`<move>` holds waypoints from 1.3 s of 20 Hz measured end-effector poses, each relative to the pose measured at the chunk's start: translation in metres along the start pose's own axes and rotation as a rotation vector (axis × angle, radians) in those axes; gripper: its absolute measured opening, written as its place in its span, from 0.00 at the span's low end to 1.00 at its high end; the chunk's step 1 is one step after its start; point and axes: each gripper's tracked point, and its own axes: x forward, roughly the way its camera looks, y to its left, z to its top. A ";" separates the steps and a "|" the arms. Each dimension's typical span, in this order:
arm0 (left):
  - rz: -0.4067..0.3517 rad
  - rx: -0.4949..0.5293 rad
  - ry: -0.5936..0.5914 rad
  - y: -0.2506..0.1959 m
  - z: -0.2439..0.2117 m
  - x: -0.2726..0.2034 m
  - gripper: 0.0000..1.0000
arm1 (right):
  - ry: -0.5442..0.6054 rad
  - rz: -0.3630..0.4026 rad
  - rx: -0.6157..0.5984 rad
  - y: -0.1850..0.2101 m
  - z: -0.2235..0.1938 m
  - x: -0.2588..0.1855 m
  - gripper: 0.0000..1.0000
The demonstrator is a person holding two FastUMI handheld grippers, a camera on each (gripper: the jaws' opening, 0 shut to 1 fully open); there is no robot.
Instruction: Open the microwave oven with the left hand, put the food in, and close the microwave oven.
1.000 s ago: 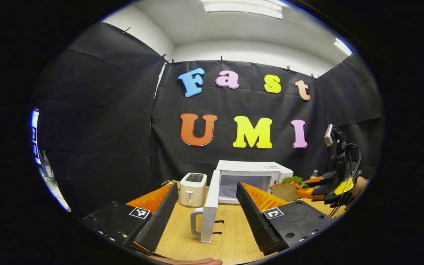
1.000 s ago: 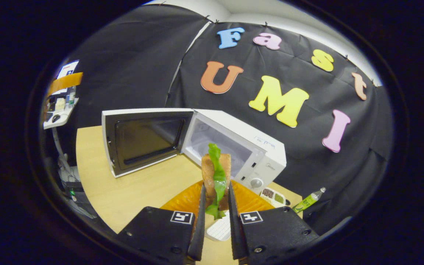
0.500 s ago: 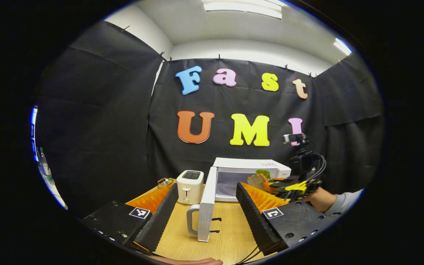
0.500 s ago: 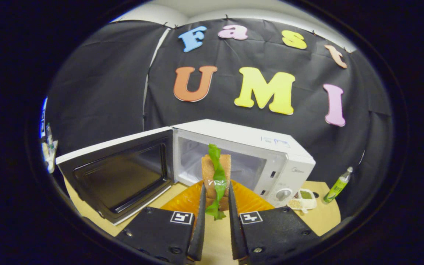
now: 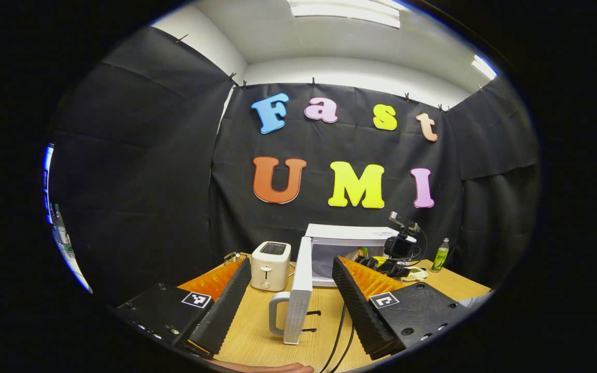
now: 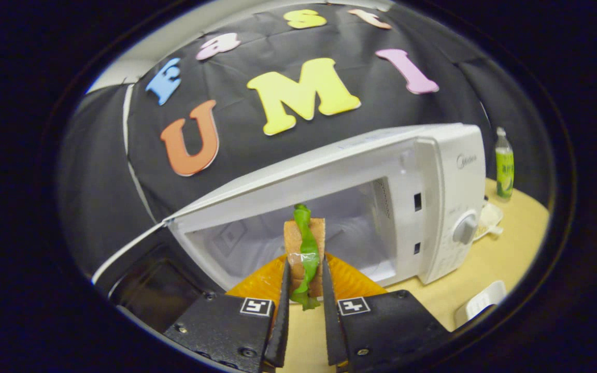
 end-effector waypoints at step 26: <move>0.001 0.052 0.095 -0.020 -0.029 0.020 0.94 | -0.198 -0.150 0.311 -0.006 -0.040 0.079 0.33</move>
